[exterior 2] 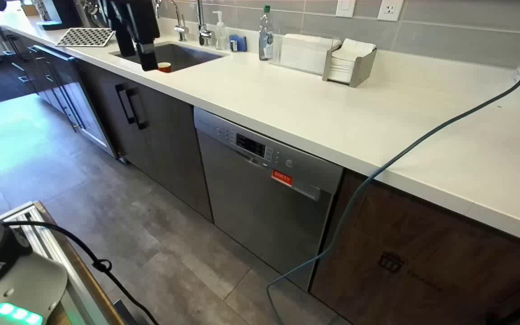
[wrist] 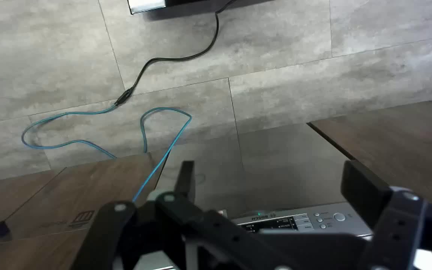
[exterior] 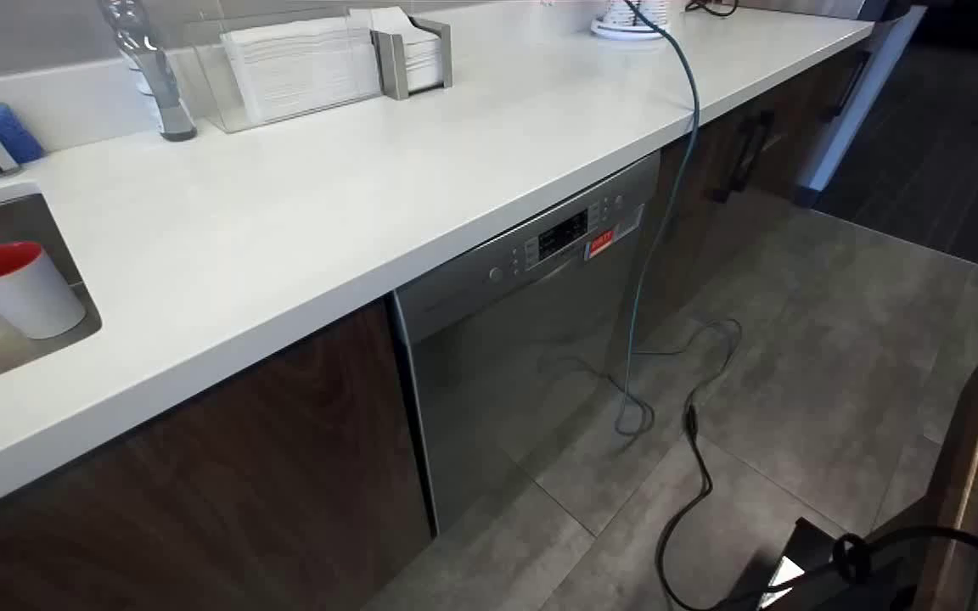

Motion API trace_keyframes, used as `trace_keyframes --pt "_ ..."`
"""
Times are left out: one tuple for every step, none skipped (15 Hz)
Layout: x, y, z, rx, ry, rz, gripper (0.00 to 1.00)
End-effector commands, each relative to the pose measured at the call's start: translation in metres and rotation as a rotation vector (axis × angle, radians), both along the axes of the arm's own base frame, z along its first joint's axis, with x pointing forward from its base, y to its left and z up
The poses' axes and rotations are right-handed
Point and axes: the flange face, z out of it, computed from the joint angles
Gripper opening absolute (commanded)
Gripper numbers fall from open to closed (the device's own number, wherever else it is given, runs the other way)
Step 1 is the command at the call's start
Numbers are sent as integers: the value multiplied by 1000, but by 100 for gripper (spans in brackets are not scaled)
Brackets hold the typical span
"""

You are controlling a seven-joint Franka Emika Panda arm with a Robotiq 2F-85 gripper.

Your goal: Press the button on the oven

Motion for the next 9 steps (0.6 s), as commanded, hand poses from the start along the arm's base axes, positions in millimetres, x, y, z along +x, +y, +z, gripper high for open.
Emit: trace_keyframes --pt "0 0 1 0 1 0 100" --pt "0 0 1 0 1 0 100" --pt "0 0 1 0 1 0 100" --pt "0 0 1 0 1 0 100" --pt "0 0 1 0 1 0 100" --pt "0 0 1 0 1 0 100" --pt "0 0 1 0 1 0 100" --pt "9 7 -11 -5 58 59 100" --pt "16 14 -22 -1 100 118 100"
